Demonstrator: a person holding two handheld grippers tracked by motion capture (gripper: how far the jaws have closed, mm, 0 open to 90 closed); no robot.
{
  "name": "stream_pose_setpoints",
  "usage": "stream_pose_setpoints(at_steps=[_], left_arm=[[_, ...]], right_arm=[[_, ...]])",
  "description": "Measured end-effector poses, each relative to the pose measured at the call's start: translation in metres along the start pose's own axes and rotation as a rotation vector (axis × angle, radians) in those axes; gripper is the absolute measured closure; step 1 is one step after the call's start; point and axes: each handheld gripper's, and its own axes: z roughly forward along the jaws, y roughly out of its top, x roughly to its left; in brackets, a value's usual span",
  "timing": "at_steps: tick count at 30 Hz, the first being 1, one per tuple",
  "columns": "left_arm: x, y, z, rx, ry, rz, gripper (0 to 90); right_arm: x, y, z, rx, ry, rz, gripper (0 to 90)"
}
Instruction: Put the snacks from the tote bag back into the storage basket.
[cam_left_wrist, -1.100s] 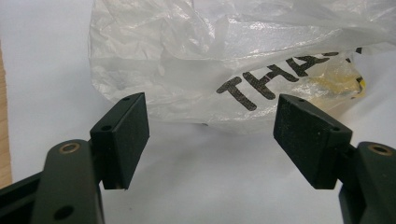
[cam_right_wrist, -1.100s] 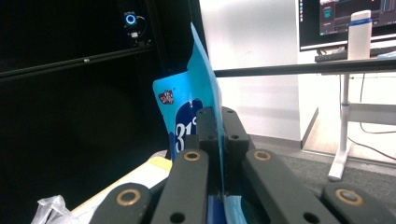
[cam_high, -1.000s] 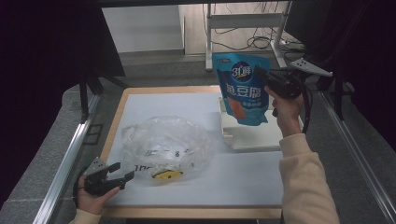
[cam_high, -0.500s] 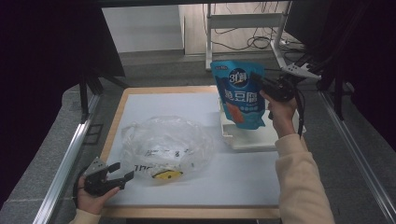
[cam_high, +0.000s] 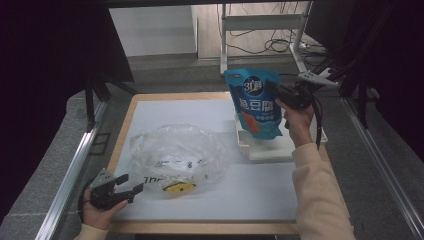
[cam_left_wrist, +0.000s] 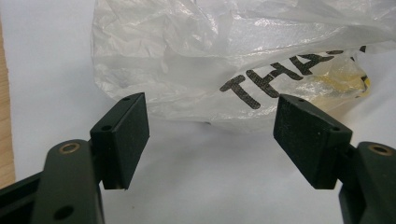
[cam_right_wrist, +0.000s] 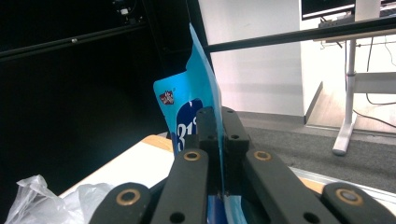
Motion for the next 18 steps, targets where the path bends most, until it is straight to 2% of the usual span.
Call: stream_pose_setpoints(at_steps=[10, 18], left_arm=[[0.0, 0.0, 0.0, 0.001, 0.003, -0.001, 27.2], [0.0, 0.0, 0.0, 0.001, 0.005, -0.003, 27.2]], right_arm=[[-0.003, -0.002, 0.007, -0.002, 0.009, -0.004, 88.6], [-0.019, -0.007, 0.003, 0.019, -0.016, 0.007, 88.0]])
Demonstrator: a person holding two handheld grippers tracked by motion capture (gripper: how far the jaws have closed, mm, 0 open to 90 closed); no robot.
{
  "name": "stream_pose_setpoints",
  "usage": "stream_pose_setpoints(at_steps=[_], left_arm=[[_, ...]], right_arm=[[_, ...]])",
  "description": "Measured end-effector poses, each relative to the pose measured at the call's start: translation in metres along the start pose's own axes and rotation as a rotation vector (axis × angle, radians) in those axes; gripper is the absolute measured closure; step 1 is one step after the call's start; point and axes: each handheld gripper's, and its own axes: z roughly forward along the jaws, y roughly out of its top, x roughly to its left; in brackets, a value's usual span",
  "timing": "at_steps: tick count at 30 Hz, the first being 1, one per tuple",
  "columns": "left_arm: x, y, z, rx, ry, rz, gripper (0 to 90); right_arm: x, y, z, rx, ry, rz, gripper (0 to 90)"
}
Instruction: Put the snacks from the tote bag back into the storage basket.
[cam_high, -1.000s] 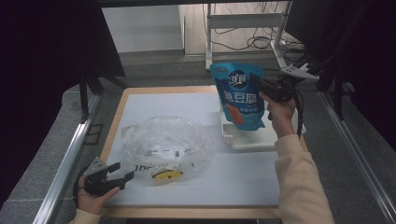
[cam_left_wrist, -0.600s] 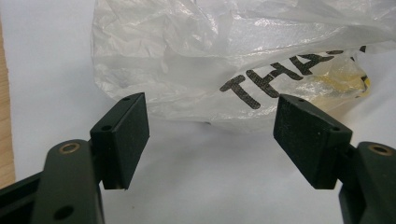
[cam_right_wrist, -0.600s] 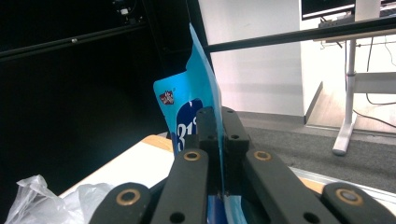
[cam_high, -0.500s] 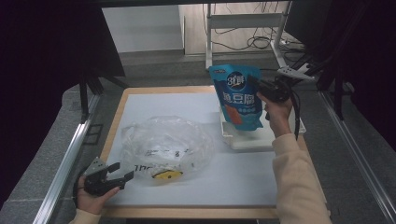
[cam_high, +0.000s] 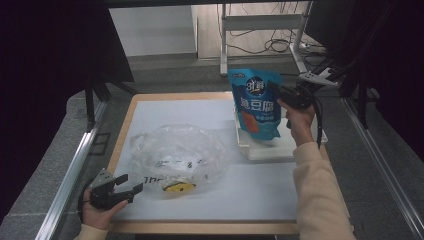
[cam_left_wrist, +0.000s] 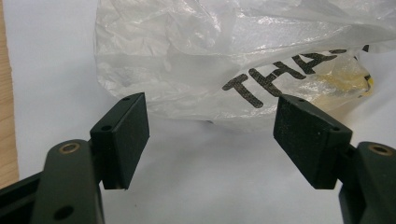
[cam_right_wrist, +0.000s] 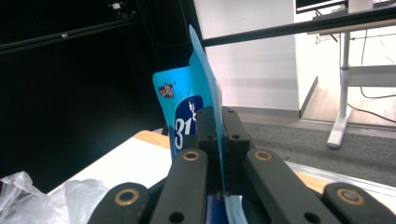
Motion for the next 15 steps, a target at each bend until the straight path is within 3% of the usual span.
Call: stream_pose_setpoints(at_steps=[8, 15], left_arm=[[-0.001, 0.0, 0.0, 0.0, 0.0, 0.003, 27.2], [-0.002, 0.0, 0.0, 0.002, -0.001, 0.004, 27.2]], right_arm=[[-0.02, 0.0, -0.016, 0.043, -0.032, 0.007, 86.2], [-0.026, 0.001, -0.023, 0.076, -0.072, -0.024, 83.7]])
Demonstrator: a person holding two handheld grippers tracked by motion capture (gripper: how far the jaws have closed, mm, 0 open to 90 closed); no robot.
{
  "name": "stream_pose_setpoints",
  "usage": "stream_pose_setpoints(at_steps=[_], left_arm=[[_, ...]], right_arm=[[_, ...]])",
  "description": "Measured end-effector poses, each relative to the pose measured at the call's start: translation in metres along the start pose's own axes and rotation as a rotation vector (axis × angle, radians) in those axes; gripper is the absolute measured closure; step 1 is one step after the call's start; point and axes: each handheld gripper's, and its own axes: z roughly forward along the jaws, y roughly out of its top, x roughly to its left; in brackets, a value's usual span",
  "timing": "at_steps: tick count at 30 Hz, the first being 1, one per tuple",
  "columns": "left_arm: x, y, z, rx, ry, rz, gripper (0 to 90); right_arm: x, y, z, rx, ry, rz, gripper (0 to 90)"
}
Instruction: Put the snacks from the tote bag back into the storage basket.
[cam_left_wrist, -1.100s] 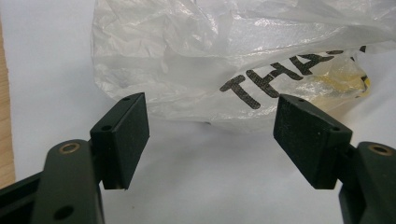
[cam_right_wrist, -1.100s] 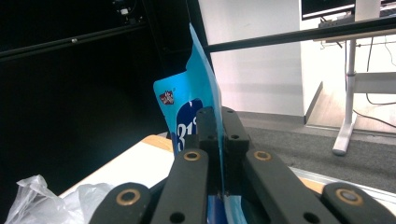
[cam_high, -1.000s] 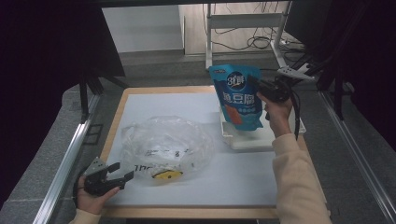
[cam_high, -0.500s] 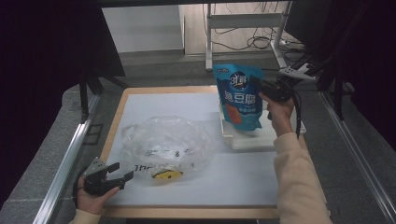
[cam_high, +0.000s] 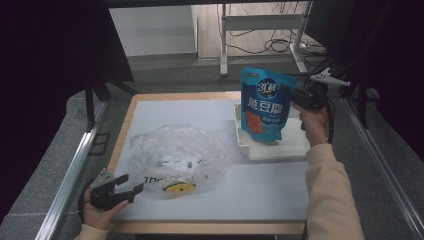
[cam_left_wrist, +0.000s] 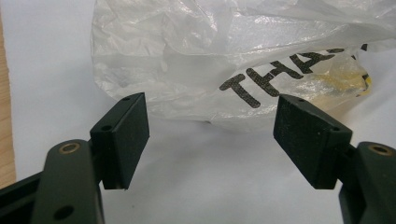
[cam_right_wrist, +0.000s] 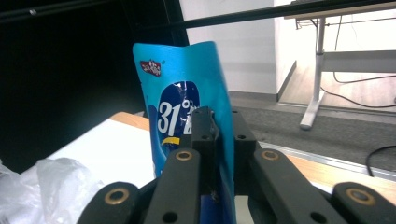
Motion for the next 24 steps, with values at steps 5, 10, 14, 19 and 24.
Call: stream_pose_setpoints(at_steps=[5, 10, 14, 19, 24], left_arm=[[0.0, 0.0, 0.0, -0.001, -0.001, 0.0, 27.2], [0.001, -0.001, -0.002, -0.001, 0.001, -0.003, 27.2], [0.001, -0.001, -0.001, 0.0, 0.001, -0.002, 27.2], [0.001, -0.001, -0.002, -0.001, 0.0, -0.002, 27.2], [0.001, -0.001, -0.001, 0.0, -0.001, -0.002, 27.1]], right_arm=[[-0.002, 0.002, 0.0, 0.01, -0.016, -0.02, 81.6], [-0.009, 0.002, -0.001, 0.014, -0.033, -0.004, 79.7], [-0.011, 0.002, -0.001, 0.01, -0.033, 0.0, 77.8], [-0.009, -0.001, -0.004, 0.005, -0.025, 0.013, 72.5], [-0.006, -0.004, -0.009, 0.01, -0.039, 0.006, 67.4]])
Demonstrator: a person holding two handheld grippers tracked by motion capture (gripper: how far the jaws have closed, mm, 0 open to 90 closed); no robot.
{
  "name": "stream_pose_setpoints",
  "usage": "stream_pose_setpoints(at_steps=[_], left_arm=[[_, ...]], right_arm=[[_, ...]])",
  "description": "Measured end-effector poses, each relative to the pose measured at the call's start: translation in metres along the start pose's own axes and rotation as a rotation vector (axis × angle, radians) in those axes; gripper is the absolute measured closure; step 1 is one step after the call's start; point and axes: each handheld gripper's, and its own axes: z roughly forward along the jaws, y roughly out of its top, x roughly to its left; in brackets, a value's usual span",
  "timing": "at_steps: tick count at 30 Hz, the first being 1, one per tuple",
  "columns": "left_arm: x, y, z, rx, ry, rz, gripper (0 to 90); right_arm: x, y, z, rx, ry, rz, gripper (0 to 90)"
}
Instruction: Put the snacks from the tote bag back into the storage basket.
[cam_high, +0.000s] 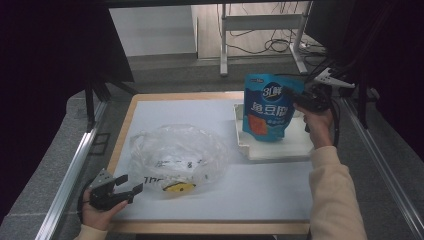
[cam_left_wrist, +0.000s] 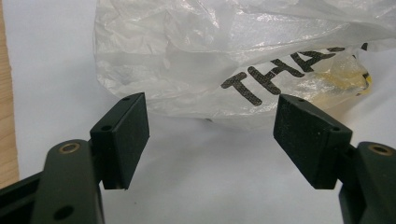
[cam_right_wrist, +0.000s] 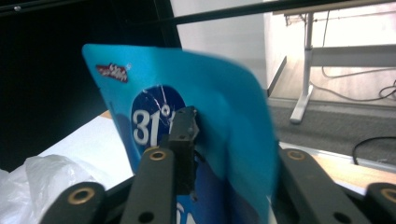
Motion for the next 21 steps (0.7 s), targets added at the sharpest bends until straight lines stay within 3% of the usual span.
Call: stream_pose_setpoints(at_steps=[3, 12, 21], left_arm=[[0.0, 0.0, 0.0, 0.0, -0.001, 0.0, 27.2], [0.0, 0.0, 0.0, 0.0, -0.005, -0.003, 27.2], [0.001, 0.002, 0.002, 0.001, -0.008, -0.006, 27.2]], right_arm=[[0.004, -0.002, -0.002, -0.009, 0.003, -0.002, 61.2], [0.017, -0.007, -0.007, 0.005, -0.068, -0.033, 40.8], [0.015, -0.015, -0.015, 0.038, -0.088, -0.001, 34.0]])
